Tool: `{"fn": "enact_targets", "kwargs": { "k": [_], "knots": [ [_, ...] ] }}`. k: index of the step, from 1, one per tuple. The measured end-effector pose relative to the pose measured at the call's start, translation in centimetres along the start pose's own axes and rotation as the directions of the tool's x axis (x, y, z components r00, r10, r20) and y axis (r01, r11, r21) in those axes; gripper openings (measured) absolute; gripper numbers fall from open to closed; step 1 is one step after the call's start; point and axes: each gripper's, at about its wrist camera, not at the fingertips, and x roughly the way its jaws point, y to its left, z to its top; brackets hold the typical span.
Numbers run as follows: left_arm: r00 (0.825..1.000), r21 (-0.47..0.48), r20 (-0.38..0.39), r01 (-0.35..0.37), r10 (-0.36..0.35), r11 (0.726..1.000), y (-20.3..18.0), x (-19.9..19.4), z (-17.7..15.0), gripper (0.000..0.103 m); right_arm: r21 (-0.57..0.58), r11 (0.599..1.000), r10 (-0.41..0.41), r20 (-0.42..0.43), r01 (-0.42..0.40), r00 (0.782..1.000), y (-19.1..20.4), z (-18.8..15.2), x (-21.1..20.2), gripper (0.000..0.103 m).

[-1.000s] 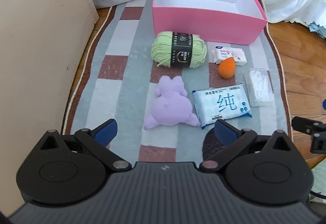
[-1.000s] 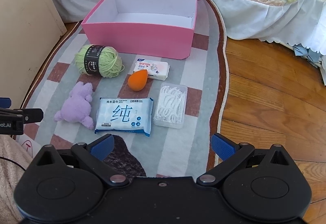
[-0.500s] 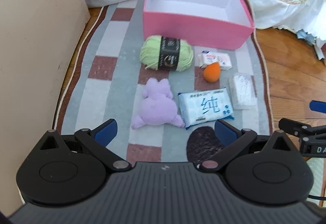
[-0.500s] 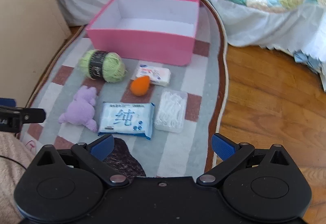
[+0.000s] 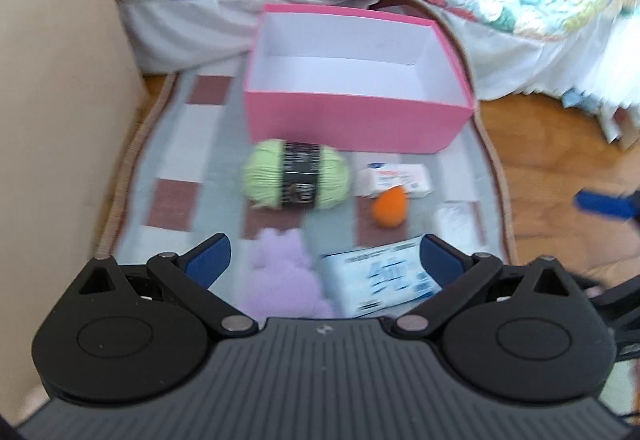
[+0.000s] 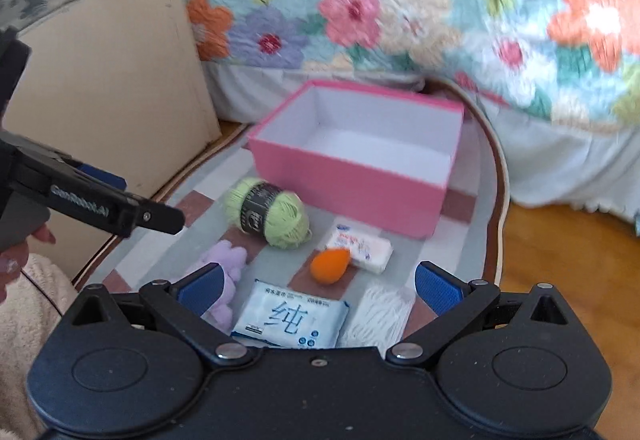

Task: Organize objects
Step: 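Move the left tool down to the blue-and-white wet-wipes pack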

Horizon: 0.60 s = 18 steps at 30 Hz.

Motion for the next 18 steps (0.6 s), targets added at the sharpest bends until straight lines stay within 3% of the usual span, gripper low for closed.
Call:
{"fn": "enact_targets", "kwargs": {
  "k": [2,6,9,18],
  "knots": [
    [1.0,0.018,-0.006,0.026,-0.025,1.0,-0.7,1.4,0.0,0.1,0.008,1.0,-0.014,-0.021,0.014,1.0,-0.2,-0.5,1.6,0.103],
    [0.998,0.022,-0.024,0.054,-0.053,0.998,-1.8,4.2,-0.2,0.1,0.016,0.999,0.04,-0.041,-0.039,0.998,-0.4,-1.9,3.8,0.099],
    [0.999,0.032,-0.038,0.034,-0.033,0.999,-2.3,6.2,-0.5,0.1,-0.005,0.998,0.056,-0.03,-0.056,0.998,0.0,-3.1,5.1,0.096],
    [0.992,-0.011,-0.076,0.103,-0.104,0.995,-1.5,9.5,-2.6,0.074,0.04,0.994,0.104,-0.065,-0.101,0.993,0.6,-5.9,8.5,0.088]
  ]
}}
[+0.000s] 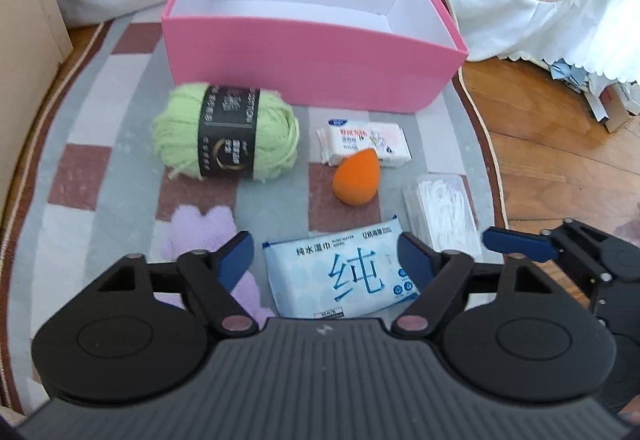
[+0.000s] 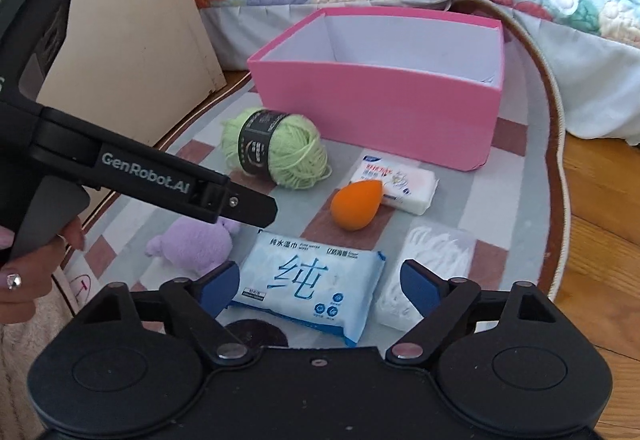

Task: Organize objects
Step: 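Move the left tool down to the blue-and-white wet-wipes pack, then close the left gripper on the wet-wipes pack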

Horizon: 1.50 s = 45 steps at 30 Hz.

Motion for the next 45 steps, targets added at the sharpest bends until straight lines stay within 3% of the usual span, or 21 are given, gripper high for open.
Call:
{"fn": "enact_targets", "kwargs": {
  "k": [11,14,21,25,27,30,32,35,37,40,42,45],
  "knots": [
    [0.995,-0.056,-0.088,0.037,-0.042,0.998,0.9,3.3,-1.7,0.045,0.046,0.999,0.011,-0.023,-0.01,1.0,-0.1,-1.9,2.5,0.073],
    [0.994,-0.059,-0.11,0.014,-0.02,0.998,1.1,4.3,-2.2,0.037,0.083,0.996,0.026,-0.036,-0.023,0.999,-0.5,-2.5,3.1,0.066],
    [0.99,-0.055,-0.129,-0.057,0.049,0.997,1.3,5.3,-2.6,0.037,0.138,0.99,0.011,-0.055,-0.004,0.998,-1.0,-2.9,4.1,0.055],
    [0.991,-0.077,-0.128,-0.045,0.035,0.996,1.7,5.4,-2.7,0.039,0.177,0.984,-0.009,-0.079,0.023,0.997,-1.8,-2.9,4.5,0.047],
    [0.99,-0.091,-0.142,-0.012,-0.001,0.996,1.6,5.6,-2.8,0.043,0.204,0.979,0.004,-0.075,0.012,0.997,-2.2,-3.1,4.6,0.045],
    [0.99,-0.09,-0.142,-0.024,0.011,0.996,1.4,5.9,-3.1,0.052,0.229,0.973,0.013,-0.08,0.006,0.997,-2.4,-3.3,4.8,0.045],
    [0.989,-0.106,-0.145,-0.042,0.027,0.993,1.5,6.2,-3.3,0.064,0.244,0.97,0.016,-0.085,0.005,0.996,-2.5,-3.4,5.0,0.045],
    [0.99,-0.113,-0.134,-0.057,0.041,0.992,1.4,6.4,-3.5,0.066,0.258,0.966,0.017,-0.094,0.008,0.995,-2.5,-3.6,5.3,0.045],
    [0.992,-0.116,-0.12,-0.056,0.042,0.992,1.3,6.3,-3.7,0.064,0.255,0.967,0.013,-0.091,0.011,0.996,-2.5,-3.6,5.4,0.045],
    [0.995,-0.153,-0.1,-0.009,-0.006,0.988,1.5,6.1,-3.9,0.043,0.237,0.971,0.009,-0.084,0.011,0.996,-2.2,-3.6,5.5,0.044],
    [0.996,-0.155,-0.088,-0.012,-0.002,0.988,1.2,6.0,-4.0,0.041,0.221,0.975,0.012,-0.079,0.006,0.997,-1.9,-3.6,5.5,0.038],
    [0.998,-0.176,-0.066,-0.006,-0.006,0.984,1.3,5.8,-4.2,0.039,0.21,0.978,0.006,-0.072,0.01,0.997,-1.6,-3.6,5.5,0.037]
  ]
}}
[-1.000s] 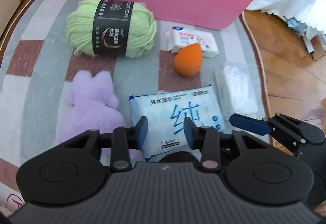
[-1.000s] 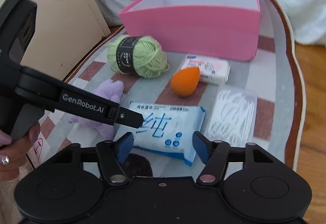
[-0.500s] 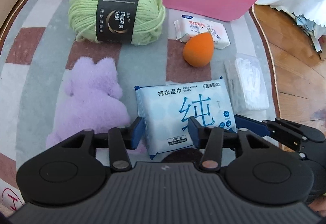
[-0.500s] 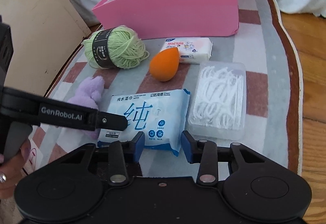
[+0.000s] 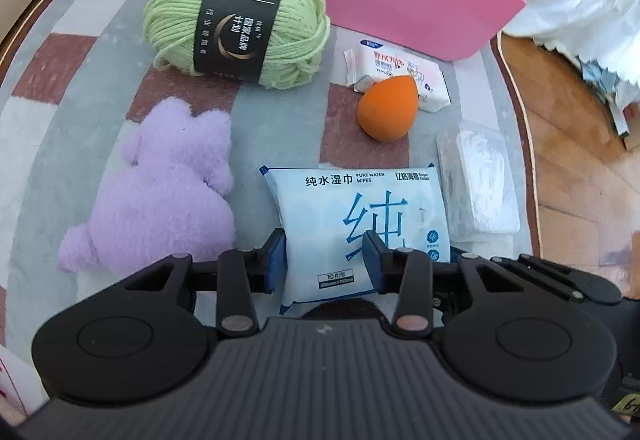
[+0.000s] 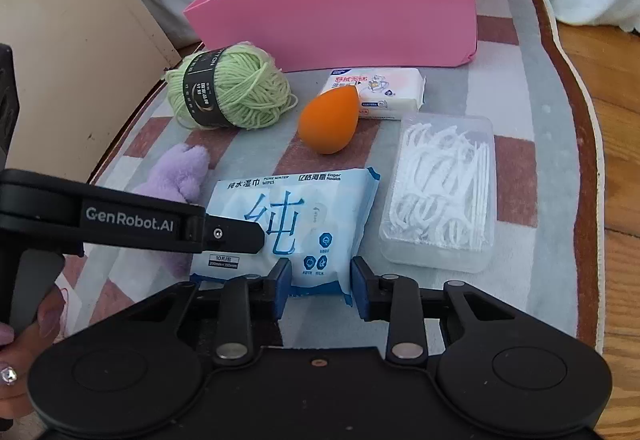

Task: Organize objects
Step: 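Close the left gripper on the wet-wipes pack, then lift the wet-wipes pack with the left gripper and carry it over the pink box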

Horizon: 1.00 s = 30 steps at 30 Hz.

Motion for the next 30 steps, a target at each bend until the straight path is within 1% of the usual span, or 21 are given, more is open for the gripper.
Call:
{"fn": "enact_targets", "kwargs": {
  "k": [5,8,12,18,23,30],
  "knots": [
    [0.999,0.003,0.028,0.021,-0.021,1.0,-0.2,-0.9,0.0,0.038,-0.026,1.0,-0.017,0.01,0.017,1.0,0.6,-0.2,-0.2,0.036],
    [0.998,0.031,0.055,0.025,-0.027,0.999,-0.6,-1.8,0.1,0.038,-0.01,1.0,0.002,0.007,-0.002,1.0,0.5,-0.3,-0.5,0.036],
    [0.997,0.067,0.077,0.011,-0.016,0.998,-1.4,-2.5,0.0,0.038,-0.009,1.0,-0.003,0.022,0.003,1.0,0.6,-0.1,-1.1,0.037],
    [0.993,0.087,0.116,0.017,-0.027,0.996,-1.7,-3.8,0.0,0.038,-0.045,0.999,-0.014,0.054,0.016,0.998,1.4,0.3,-2.4,0.04],
    [0.99,0.106,0.135,0.025,-0.039,0.994,-2.0,-4.7,0.0,0.038,-0.079,0.996,-0.024,0.095,0.032,0.995,2.0,0.6,-3.5,0.046],
    [0.985,0.136,0.166,0.026,-0.049,0.99,-2.5,-6.4,0.0,0.038,-0.125,0.991,-0.033,0.135,0.05,0.99,2.9,1.3,-5.0,0.05]
  ]
}}
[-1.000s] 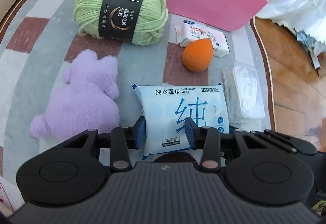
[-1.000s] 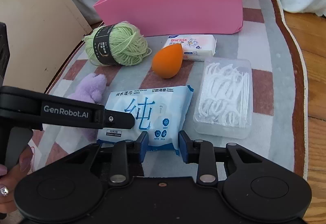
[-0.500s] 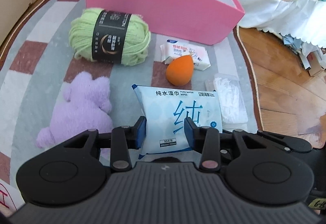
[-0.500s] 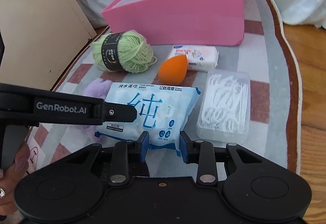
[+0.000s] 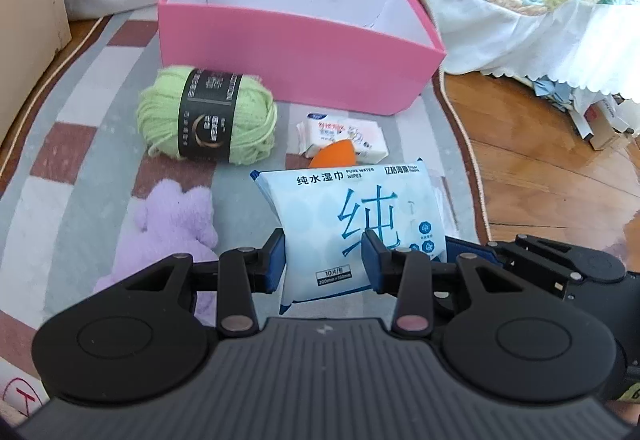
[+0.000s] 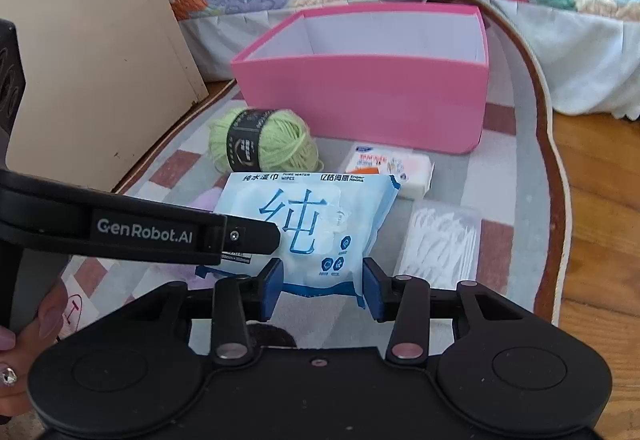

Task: Organize objects
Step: 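Lift the wet-wipes pack with the left gripper and carry it over the pink box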

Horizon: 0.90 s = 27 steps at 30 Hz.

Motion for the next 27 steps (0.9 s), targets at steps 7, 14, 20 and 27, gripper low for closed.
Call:
{"fn": "enact_targets", "kwargs": {
  "k": [7,14,20,27],
  "knots": [
    [0.999,-0.02,0.053,0.01,-0.009,1.0,-0.5,-2.2,0.5,0.038,-0.046,0.999,-0.007,0.046,0.009,0.999,1.1,0.9,-1.8,0.055],
    [0.996,-0.025,0.081,0.046,-0.044,0.999,-0.3,-4.4,1.9,0.038,-0.082,0.997,-0.008,0.079,0.015,0.997,2.0,2.3,-3.5,0.058],
    [0.992,-0.053,0.091,0.098,-0.092,0.994,1.2,-6.2,3.0,0.038,-0.13,0.992,0.007,0.077,0.003,0.997,3.1,4.3,-4.7,0.058],
    [0.991,-0.018,0.092,0.099,-0.097,0.995,1.3,-8.0,5.3,0.039,-0.157,0.988,0.032,0.094,-0.017,0.995,3.6,6.7,-5.7,0.054]
  ]
}}
